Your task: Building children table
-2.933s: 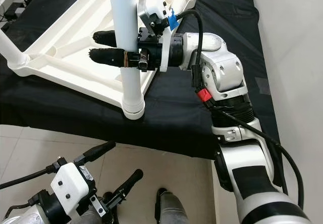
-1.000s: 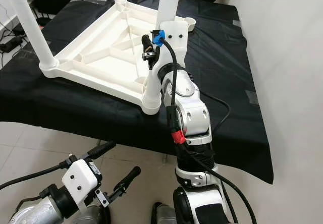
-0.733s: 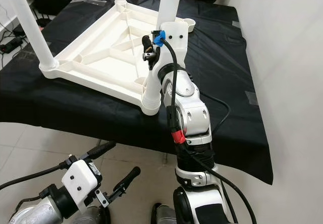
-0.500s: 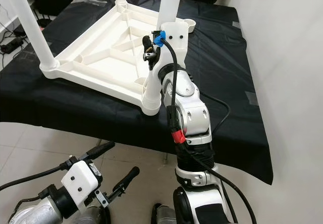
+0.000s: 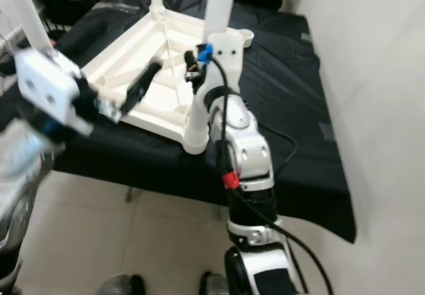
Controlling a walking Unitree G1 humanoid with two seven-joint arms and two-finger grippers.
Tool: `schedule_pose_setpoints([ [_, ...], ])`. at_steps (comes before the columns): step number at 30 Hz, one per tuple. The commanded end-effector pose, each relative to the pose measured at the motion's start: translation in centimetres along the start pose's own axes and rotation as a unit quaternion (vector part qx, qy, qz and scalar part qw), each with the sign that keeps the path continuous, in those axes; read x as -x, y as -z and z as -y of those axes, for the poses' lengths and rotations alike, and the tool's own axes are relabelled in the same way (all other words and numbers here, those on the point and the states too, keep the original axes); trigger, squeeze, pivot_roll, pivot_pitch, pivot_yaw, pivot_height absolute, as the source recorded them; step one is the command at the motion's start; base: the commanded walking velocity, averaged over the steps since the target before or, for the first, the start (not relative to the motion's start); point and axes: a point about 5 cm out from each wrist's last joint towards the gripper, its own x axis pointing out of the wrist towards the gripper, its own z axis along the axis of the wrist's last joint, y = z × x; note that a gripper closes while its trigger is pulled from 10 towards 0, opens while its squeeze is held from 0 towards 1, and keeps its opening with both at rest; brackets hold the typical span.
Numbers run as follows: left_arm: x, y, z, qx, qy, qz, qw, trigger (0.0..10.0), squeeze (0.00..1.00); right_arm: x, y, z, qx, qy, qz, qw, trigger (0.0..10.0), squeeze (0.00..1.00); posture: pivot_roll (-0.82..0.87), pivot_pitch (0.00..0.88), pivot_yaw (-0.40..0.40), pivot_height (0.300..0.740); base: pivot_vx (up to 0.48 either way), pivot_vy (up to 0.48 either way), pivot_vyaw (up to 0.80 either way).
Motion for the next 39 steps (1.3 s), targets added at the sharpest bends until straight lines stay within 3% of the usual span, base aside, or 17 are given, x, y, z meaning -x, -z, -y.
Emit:
schedule_pose_setpoints([
  [1,-0.7,-0.1,-0.5,0.014,0.005,0.003,1.0,10.0,0.0,0.0,2.3,0.8,-0.004,0.02,-0.055,0.998,10.0,0.0,-0.01,0.15,-0.079,0.74,0.0,0.0,0.0],
  [2,-2.1,-0.6,-1.1,0.026,0.008,0.022,0.999,10.0,0.0,0.0,2.3,0.7,-0.005,0.019,-0.054,0.998,10.0,0.0,-0.01,0.148,-0.077,0.74,0.0,0.0,0.0],
  [3,-2.1,-0.6,-1.1,0.026,0.008,0.022,0.999,10.0,0.0,0.0,2.3,0.7,-0.005,0.019,-0.054,0.998,10.0,0.0,-0.01,0.148,-0.077,0.74,0.0,0.0,0.0],
  [5,-4.9,-0.6,-2.1,0.063,0.021,0.027,0.997,10.0,0.0,-0.1,2.2,0.4,-0.008,0.016,-0.052,0.998,10.0,0.0,-0.01,0.147,-0.07,0.74,0.0,0.0,0.0],
  [7,-4.9,-0.6,-2.1,0.063,0.021,0.027,0.997,10.0,0.0,-0.1,2.2,0.4,-0.008,0.016,-0.052,0.998,10.0,0.0,-0.01,0.147,-0.07,0.74,0.0,0.0,0.0],
  [10,-9.7,-0.6,-2.4,0.15,0.039,0.022,0.988,10.0,0.0,0.1,2.1,0.3,-0.011,0.016,-0.049,0.999,10.0,0.0,-0.02,0.148,-0.064,0.74,0.0,0.0,0.0],
  [11,-9.7,-0.6,-2.4,0.15,0.039,0.022,0.988,10.0,0.0,0.1,2.1,0.3,-0.011,0.016,-0.049,0.999,10.0,0.0,-0.02,0.148,-0.064,0.74,0.0,0.0,0.0],
  [14,-12.0,-0.8,-2.4,0.207,0.055,0.017,0.977,10.0,0.0,0.2,2.1,0.3,-0.012,0.016,-0.049,0.999,10.0,0.0,-0.02,0.152,-0.059,0.74,0.0,0.0,0.0],
  [18,-12.6,-0.8,-2.4,0.23,0.059,0.013,0.971,10.0,0.0,0.2,2.1,0.3,-0.012,0.016,-0.049,0.999,10.0,0.0,-0.02,0.152,-0.059,0.74,0.0,0.0,0.0],
  [20,-14.3,-0.4,-2.1,0.28,0.088,-0.021,0.956,10.0,0.0,0.3,2.0,0.2,-0.014,0.016,-0.047,0.999,10.0,0.0,-0.03,0.154,-0.054,0.74,0.0,0.0,0.0],
  [22,-15.1,-0.1,-2.0,0.306,0.106,-0.042,0.945,10.0,0.0,0.3,1.9,0.2,-0.014,0.016,-0.047,0.999,10.0,0.0,-0.03,0.155,-0.054,0.74,0.0,0.0,0.0],
  [31,-15.8,0.6,-1.9,0.349,0.13,-0.093,0.923,10.0,0.0,0.4,1.8,0.0,-0.017,0.016,-0.045,0.999,10.0,0.0,-0.03,0.157,-0.055,0.74,0.0,0.0,0.0],
  [32,-15.9,0.7,-1.7,0.353,0.139,-0.106,0.919,0.0,0.0,0.4,1.7,0.1,-0.017,0.016,-0.045,0.999,10.0,0.0,-0.03,0.157,-0.055,0.74,0.0,0.0,0.0],
  [36,-15.9,0.9,-1.4,0.362,0.16,-0.138,0.908,0.0,0.0,0.4,1.6,0.1,-0.018,0.017,-0.043,0.999,10.0,0.0,-0.03,0.157,-0.056,0.74,0.0,0.0,0.0],
  [39,-16.0,0.9,-1.3,0.357,0.17,-0.15,0.906,0.0,0.0,0.4,1.5,0.0,-0.02,0.017,-0.042,0.999,10.0,0.0,-0.03,0.158,-0.054,0.74,0.0,0.0,0.0],
])
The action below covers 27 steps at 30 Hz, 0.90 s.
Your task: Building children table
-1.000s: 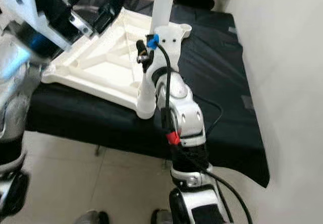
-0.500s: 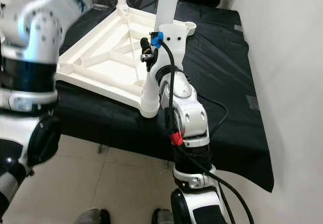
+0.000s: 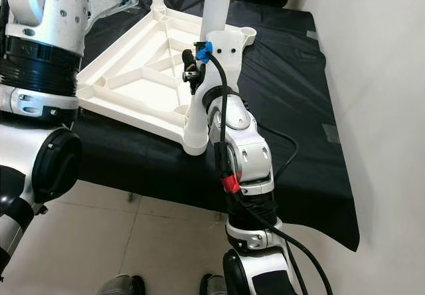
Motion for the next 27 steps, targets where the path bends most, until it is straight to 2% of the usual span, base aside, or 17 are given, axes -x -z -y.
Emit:
schedule_pose_setpoints([
  [1,0.4,0.5,-1.0,0.013,-0.024,-0.023,0.999,0.0,0.0,0.1,2.0,0.6,-0.013,0.017,-0.048,0.999,10.0,0.0,-0.03,0.158,-0.054,0.74,0.0,0.0,0.0],
  [8,0.5,0.3,-0.9,-0.001,-0.012,-0.045,0.999,0.0,0.0,0.0,1.8,0.4,-0.013,0.009,-0.043,0.999,10.0,0.0,-0.02,0.16,-0.053,0.74,0.0,0.0,0.0],
  [10,0.5,0.2,-0.8,-0.007,-0.009,-0.047,0.999,0.0,0.0,0.0,1.5,0.3,-0.019,-0.013,-0.033,0.999,10.0,0.0,-0.02,0.16,-0.053,0.74,0.0,0.0,0.0],
  [11,0.5,0.1,-0.7,-0.011,-0.005,-0.049,0.999,0.0,0.0,-0.1,1.0,0.2,-0.016,-0.051,-0.017,0.998,10.0,0.5,-0.02,0.16,-0.053,0.74,0.0,0.0,0.0],
  [12,0.6,0.1,-0.6,-0.014,-0.001,-0.05,0.999,0.0,0.0,-0.1,0.5,0.1,-0.026,-0.099,-0.004,0.995,10.0,0.85,-0.02,0.16,-0.053,0.74,0.0,0.0,0.0],
  [14,0.6,0.1,-0.6,-0.014,-0.001,-0.05,0.999,0.0,0.0,-0.1,0.5,0.1,-0.026,-0.099,-0.004,0.995,10.0,0.85,-0.02,0.16,-0.053,0.74,0.0,0.0,0.0],
  [15,0.6,0.0,-0.4,-0.017,0.004,-0.051,0.999,0.0,0.0,0.0,-0.4,0.4,-0.034,-0.154,0.015,0.987,10.0,1.0,-0.02,0.162,-0.052,0.74,0.0,0.0,0.0],
  [16,0.7,0.0,-0.2,-0.018,0.008,-0.053,0.998,0.0,0.0,0.3,-1.3,0.9,-0.032,-0.211,0.035,0.976,10.0,1.0,-0.02,0.163,-0.053,0.74,0.0,0.0,0.0],
  [17,0.7,0.0,-0.2,-0.018,0.008,-0.053,0.998,0.0,0.0,0.3,-1.3,0.9,-0.032,-0.211,0.035,0.976,10.0,1.0,-0.02,0.163,-0.053,0.74,0.0,0.0,0.0],
  [19,0.7,0.1,0.1,-0.02,0.014,-0.057,0.998,0.0,0.0,0.6,-3.4,2.7,-0.013,-0.304,0.068,0.95,10.0,1.0,-0.02,0.162,-0.055,0.74,0.0,0.0,0.0],
  [20,0.7,0.1,0.1,-0.02,0.014,-0.057,0.998,0.0,0.0,0.6,-3.4,2.7,-0.013,-0.304,0.068,0.95,10.0,1.0,-0.02,0.162,-0.055,0.74,0.0,0.0,0.0],
  [21,0.7,0.1,0.1,-0.021,0.016,-0.058,0.998,0.0,0.0,0.7,-4.0,3.3,-0.002,-0.324,0.075,0.943,10.0,1.0,-0.02,0.162,-0.055,0.74,0.0,0.0,0.0],
  [22,0.7,0.1,0.2,-0.021,0.019,-0.059,0.998,0.0,0.0,0.9,-4.4,3.6,0.009,-0.36,0.075,0.93,10.0,1.0,-0.01,0.162,-0.054,0.74,0.0,0.0,0.0],
  [24,0.7,0.1,0.2,-0.021,0.019,-0.059,0.998,0.0,0.0,0.9,-4.4,3.6,0.009,-0.36,0.075,0.93,10.0,1.0,-0.01,0.162,-0.054,0.74,0.0,0.0,0.0],
  [25,0.7,0.0,0.3,-0.021,0.021,-0.059,0.998,0.0,0.0,1.2,-4.4,3.7,0.024,-0.396,0.071,0.915,10.0,1.0,-0.01,0.164,-0.051,0.74,0.0,0.0,0.0],
  [26,0.7,0.0,0.4,-0.022,0.023,-0.059,0.998,0.0,0.0,1.6,-4.3,3.7,0.027,-0.442,0.061,0.894,10.0,0.45,-0.01,0.164,-0.051,0.74,0.0,0.0,0.0],
  [27,0.7,0.0,0.4,-0.022,0.023,-0.059,0.998,0.0,0.0,1.6,-4.3,3.7,0.027,-0.442,0.061,0.894,10.0,0.45,-0.01,0.164,-0.051,0.74,0.0,0.0,0.0],
])
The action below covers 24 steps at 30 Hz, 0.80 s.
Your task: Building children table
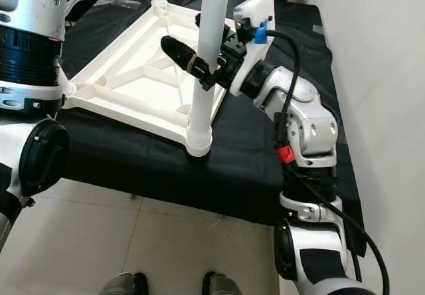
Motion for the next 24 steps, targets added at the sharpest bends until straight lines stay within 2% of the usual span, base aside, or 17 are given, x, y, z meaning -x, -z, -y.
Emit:
schedule_pose_setpoints([
  [1,0.0,1.8,-0.6,0.027,-0.014,-0.035,0.999,0.0,0.0,-0.3,0.2,-0.7,-0.004,-0.042,0.004,0.999,10.0,0.45,-0.01,0.164,-0.051,0.74,0.0,0.0,0.0],
  [2,-0.1,1.8,-0.5,0.027,-0.01,-0.035,0.999,0.0,0.0,0.0,0.4,-1.1,-0.004,-0.099,-0.012,0.995,10.0,0.0,0.0,0.164,-0.052,0.74,0.0,0.0,0.0],
  [4,-0.1,1.8,-0.5,0.027,-0.01,-0.035,0.999,0.0,0.0,0.0,0.4,-1.1,-0.004,-0.099,-0.012,0.995,10.0,0.0,0.0,0.164,-0.052,0.74,0.0,0.0,0.0],
  [5,-0.1,1.8,-0.3,0.026,-0.008,-0.036,0.999,0.0,0.0,0.2,0.6,-1.0,-0.002,-0.13,-0.026,0.991,10.0,0.0,0.01,0.163,-0.051,0.74,0.0,0.0,0.0],
  [7,-0.1,1.8,-0.3,0.026,-0.008,-0.036,0.999,0.0,0.0,0.2,0.6,-1.0,-0.002,-0.13,-0.026,0.991,10.0,0.0,0.01,0.163,-0.051,0.74,0.0,0.0,0.0],
  [8,-0.1,1.8,-0.2,0.025,-0.005,-0.036,0.999,0.0,0.0,0.1,0.8,-1.0,-0.003,-0.155,-0.034,0.987,10.0,0.0,0.01,0.164,-0.05,0.74,0.0,0.0,0.0],
  [9,-0.1,1.8,-0.2,0.025,-0.005,-0.036,0.999,0.0,0.0,0.1,0.8,-1.0,-0.003,-0.155,-0.034,0.987,10.0,0.0,0.01,0.164,-0.05,0.74,0.0,0.0,0.0],
  [10,-0.1,1.8,-0.1,0.024,-0.003,-0.037,0.999,0.0,0.0,0.2,1.1,-1.0,-0.002,-0.172,-0.041,0.984,0.0,0.0,0.01,0.163,-0.05,0.74,0.0,0.0,0.0],
  [13,-0.1,1.9,0.1,0.023,0.0,-0.038,0.999,0.0,0.0,0.4,1.3,-0.9,-0.001,-0.196,-0.049,0.979,0.0,0.0,0.01,0.164,-0.049,0.74,0.0,0.0,0.0],
  [24,-0.1,1.9,0.3,0.021,0.006,-0.037,0.999,0.0,0.0,0.9,1.5,-0.8,0.007,-0.204,-0.06,0.977,0.0,0.0,0.0,0.167,-0.045,0.74,0.0,0.0,0.0],
])
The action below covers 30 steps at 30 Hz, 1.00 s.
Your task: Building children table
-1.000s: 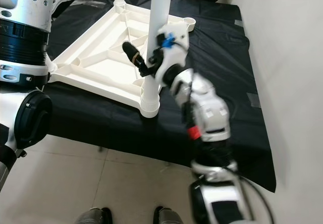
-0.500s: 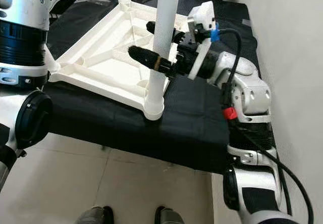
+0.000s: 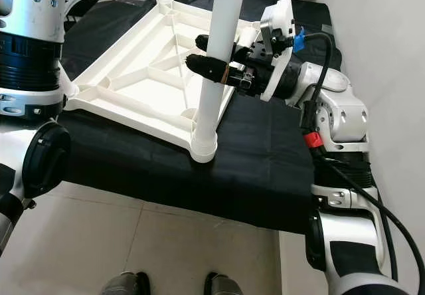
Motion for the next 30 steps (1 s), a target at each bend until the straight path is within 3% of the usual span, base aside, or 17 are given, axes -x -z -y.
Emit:
schedule_pose_setpoints([
  [1,0.1,2.1,-1.1,0.028,-0.035,-0.033,0.998,0.0,0.0,-1.6,1.7,-2.3,-0.008,-0.117,-0.029,0.993,0.0,0.0,0.0,0.169,-0.042,0.74,0.0,0.0,0.0],
  [2,0.1,2.0,-1.1,0.024,-0.034,-0.03,0.999,3.5,1.0,-1.4,1.7,-2.1,-0.001,-0.105,-0.032,0.994,0.0,0.0,0.0,0.171,-0.041,0.74,0.0,0.0,0.0],
  [3,0.1,2.0,-1.1,0.024,-0.034,-0.03,0.999,3.5,1.0,-1.4,1.7,-2.1,-0.001,-0.105,-0.032,0.994,0.0,0.0,0.0,0.171,-0.041,0.74,0.0,0.0,0.0],
  [4,0.1,2.0,-1.0,0.023,-0.032,-0.027,0.999,10.0,1.0,-1.3,1.8,-2.0,0.008,-0.082,-0.041,0.996,0.0,0.0,0.0,0.172,-0.04,0.74,0.0,0.0,0.0],
  [10,0.2,1.9,-0.9,0.031,-0.038,-0.018,0.999,10.0,1.0,-1.6,2.4,-2.2,0.019,-0.023,-0.062,0.998,0.0,0.0,-0.01,0.175,-0.043,0.74,0.0,0.0,0.0],
  [11,0.3,1.9,-1.0,0.033,-0.045,-0.015,0.998,10.0,1.0,-2.0,3.4,-2.7,0.015,0.029,-0.088,0.996,0.0,0.0,-0.01,0.178,-0.051,0.74,0.0,0.0,0.0],
  [13,0.3,1.9,-1.0,0.033,-0.045,-0.015,0.998,10.0,1.0,-2.0,3.4,-2.7,0.015,0.029,-0.088,0.996,0.0,0.0,-0.01,0.178,-0.051,0.74,0.0,0.0,0.0],
  [14,0.5,1.9,-1.1,0.036,-0.053,-0.013,0.998,10.0,1.0,-2.5,5.4,-3.6,-0.013,0.149,-0.131,0.98,0.0,0.0,-0.01,0.181,-0.056,0.74,0.0,0.0,0.0],
  [15,0.7,2.0,-1.2,0.038,-0.06,-0.013,0.997,10.0,1.0,-2.4,7.2,-4.7,-0.04,0.244,-0.175,0.953,0.0,0.0,-0.02,0.182,-0.055,0.74,0.0,0.0,0.0],
  [16,0.9,2.1,-1.4,0.04,-0.065,-0.013,0.997,10.0,1.0,-2.0,8.2,-5.4,-0.034,0.314,-0.212,0.925,0.0,0.0,-0.02,0.181,-0.052,0.74,0.0,0.0,0.0],
  [17,0.9,2.1,-1.4,0.04,-0.065,-0.013,0.997,10.0,1.0,-2.0,8.2,-5.4,-0.034,0.314,-0.212,0.925,0.0,0.0,-0.02,0.181,-0.052,0.74,0.0,0.0,0.0],
  [18,1.0,2.2,-1.4,0.041,-0.066,-0.013,0.997,10.0,1.0,-1.9,8.8,-5.9,-0.041,0.333,-0.228,0.914,0.0,0.0,-0.02,0.18,-0.051,0.74,0.0,0.0,0.0],
  [25,0.9,2.5,-1.4,0.045,-0.063,-0.009,0.997,10.0,1.0,-2.2,8.5,-5.4,-0.044,0.344,-0.218,0.912,0.0,0.0,-0.03,0.168,-0.053,0.74,0.0,0.0,0.0],
  [30,0.9,2.5,-1.0,0.048,-0.059,-0.002,0.997,10.0,1.0,-1.9,8.0,-4.5,-0.041,0.377,-0.207,0.902,0.0,0.0,-0.04,0.166,-0.053,0.74,0.0,0.0,0.0],
])
